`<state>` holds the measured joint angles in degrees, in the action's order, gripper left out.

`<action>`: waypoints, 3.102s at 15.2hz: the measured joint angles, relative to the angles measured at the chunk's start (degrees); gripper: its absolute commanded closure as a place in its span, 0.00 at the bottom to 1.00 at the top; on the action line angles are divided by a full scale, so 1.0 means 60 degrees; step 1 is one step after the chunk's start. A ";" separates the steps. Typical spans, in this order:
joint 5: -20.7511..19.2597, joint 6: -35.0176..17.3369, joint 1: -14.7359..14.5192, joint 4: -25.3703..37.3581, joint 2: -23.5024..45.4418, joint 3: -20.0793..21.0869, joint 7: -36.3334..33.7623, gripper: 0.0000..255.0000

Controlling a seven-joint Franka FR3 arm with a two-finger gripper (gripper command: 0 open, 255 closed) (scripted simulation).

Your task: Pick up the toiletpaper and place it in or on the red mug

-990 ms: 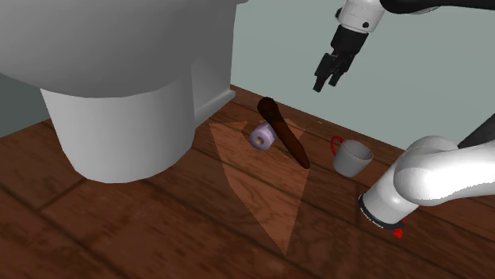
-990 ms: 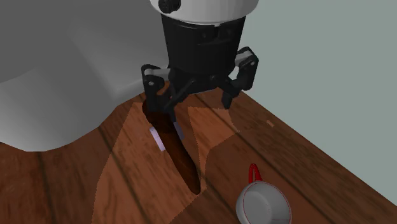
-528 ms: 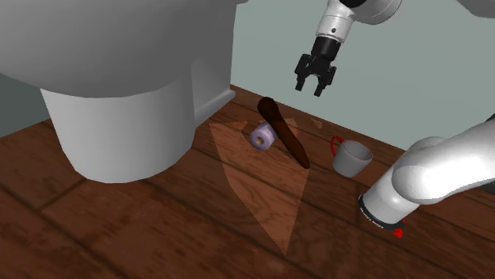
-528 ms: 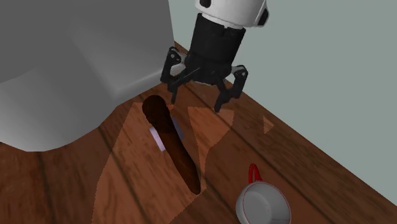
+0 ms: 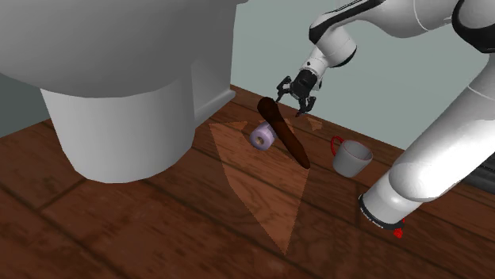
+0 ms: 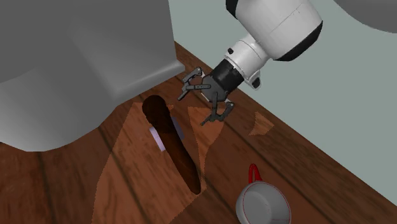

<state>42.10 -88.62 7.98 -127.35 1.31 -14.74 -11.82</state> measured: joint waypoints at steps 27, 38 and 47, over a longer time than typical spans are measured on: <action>0.2383 -0.0337 -0.0020 -0.0924 0.1272 0.0138 -0.0102 1.00; 0.2223 0.0037 -0.0008 -0.0809 0.0608 0.0094 -0.0773 0.00; -0.4529 -0.6354 -0.0415 -0.1937 -0.1963 0.4631 -1.2988 0.00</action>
<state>14.93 -126.74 5.49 -138.97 -10.47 13.05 -89.75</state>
